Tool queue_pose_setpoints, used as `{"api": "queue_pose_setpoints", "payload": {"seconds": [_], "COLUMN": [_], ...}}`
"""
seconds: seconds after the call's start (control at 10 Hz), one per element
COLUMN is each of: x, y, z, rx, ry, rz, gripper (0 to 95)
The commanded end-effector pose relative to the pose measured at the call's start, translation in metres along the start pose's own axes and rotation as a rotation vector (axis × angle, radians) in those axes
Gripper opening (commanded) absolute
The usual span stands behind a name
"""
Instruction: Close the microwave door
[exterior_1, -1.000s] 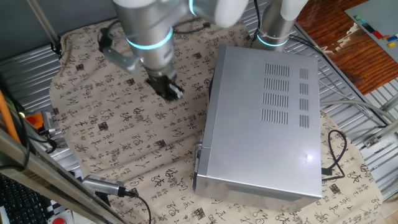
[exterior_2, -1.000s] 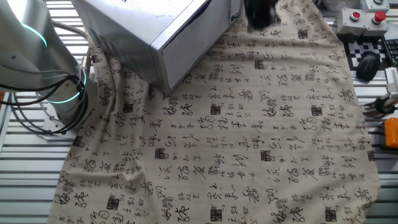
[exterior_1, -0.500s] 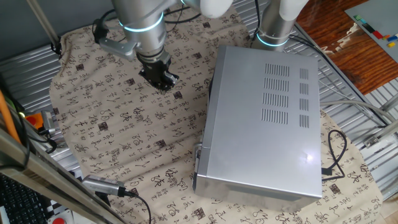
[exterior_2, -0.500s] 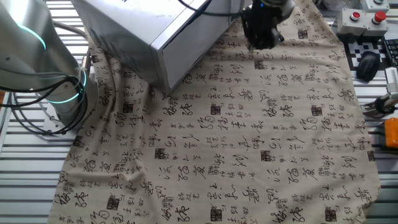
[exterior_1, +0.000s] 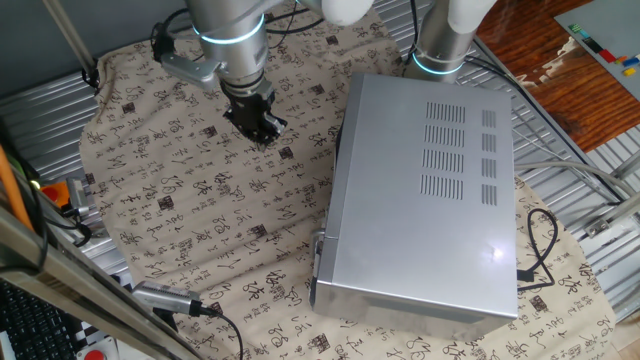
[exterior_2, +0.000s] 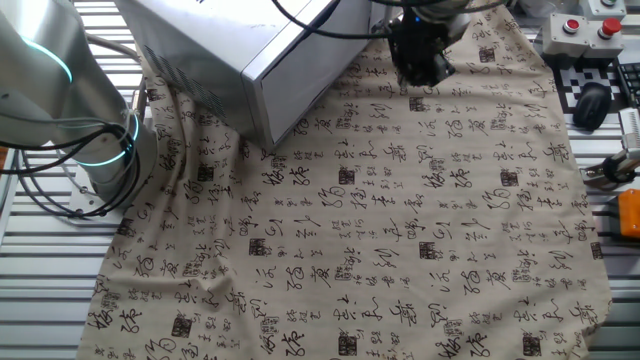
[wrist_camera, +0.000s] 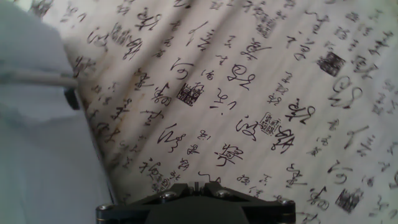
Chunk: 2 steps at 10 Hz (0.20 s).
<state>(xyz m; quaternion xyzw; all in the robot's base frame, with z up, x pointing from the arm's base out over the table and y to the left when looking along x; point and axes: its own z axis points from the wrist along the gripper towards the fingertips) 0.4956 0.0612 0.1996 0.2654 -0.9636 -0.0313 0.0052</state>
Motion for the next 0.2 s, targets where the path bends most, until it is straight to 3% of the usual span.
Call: {"api": "queue_pose_setpoints", "payload": {"seconds": [0.1, 0.2], "x": [0.0138, 0.0157], "y": [-0.0232, -0.0255], "z": [0.0036, 0.0028], "rx": [0.022, 0.021], "ry": [0.034, 0.033], "rz": [0.029, 0.021], "gripper": [0.0, 0.0]}}
